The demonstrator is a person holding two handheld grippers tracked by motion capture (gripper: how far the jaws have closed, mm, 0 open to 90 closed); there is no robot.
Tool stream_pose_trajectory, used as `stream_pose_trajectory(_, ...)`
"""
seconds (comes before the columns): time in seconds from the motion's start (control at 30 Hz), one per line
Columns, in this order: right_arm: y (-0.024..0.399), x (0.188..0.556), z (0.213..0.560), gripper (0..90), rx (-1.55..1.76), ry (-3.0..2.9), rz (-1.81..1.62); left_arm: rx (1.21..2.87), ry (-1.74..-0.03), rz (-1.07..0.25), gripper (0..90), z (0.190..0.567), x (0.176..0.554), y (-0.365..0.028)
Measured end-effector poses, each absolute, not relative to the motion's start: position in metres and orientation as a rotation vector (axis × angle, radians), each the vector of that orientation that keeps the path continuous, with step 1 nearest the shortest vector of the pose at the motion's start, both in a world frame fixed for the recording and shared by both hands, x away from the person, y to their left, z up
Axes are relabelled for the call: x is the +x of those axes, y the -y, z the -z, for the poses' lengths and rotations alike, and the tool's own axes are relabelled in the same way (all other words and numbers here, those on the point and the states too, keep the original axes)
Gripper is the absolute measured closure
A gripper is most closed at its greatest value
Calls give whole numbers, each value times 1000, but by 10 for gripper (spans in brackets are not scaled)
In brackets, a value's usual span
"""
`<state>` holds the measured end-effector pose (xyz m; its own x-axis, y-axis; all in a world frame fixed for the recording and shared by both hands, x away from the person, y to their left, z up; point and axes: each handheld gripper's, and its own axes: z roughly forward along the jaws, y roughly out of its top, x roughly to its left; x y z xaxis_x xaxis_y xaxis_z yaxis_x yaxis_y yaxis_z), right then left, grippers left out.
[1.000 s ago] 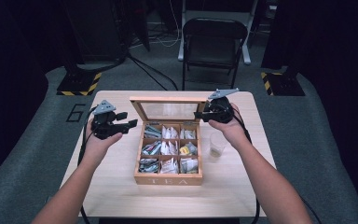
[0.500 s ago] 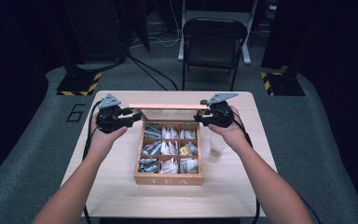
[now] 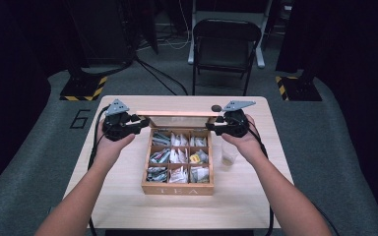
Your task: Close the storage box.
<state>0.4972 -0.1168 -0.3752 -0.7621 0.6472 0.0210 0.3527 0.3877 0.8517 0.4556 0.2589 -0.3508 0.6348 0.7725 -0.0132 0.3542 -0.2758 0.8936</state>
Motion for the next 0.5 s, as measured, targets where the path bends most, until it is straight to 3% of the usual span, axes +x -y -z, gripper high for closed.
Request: stream_pose_trajectory(0.5,125,471,366,494,845,-2315,-1366,1893,-881,-537,594,357,445,-260)
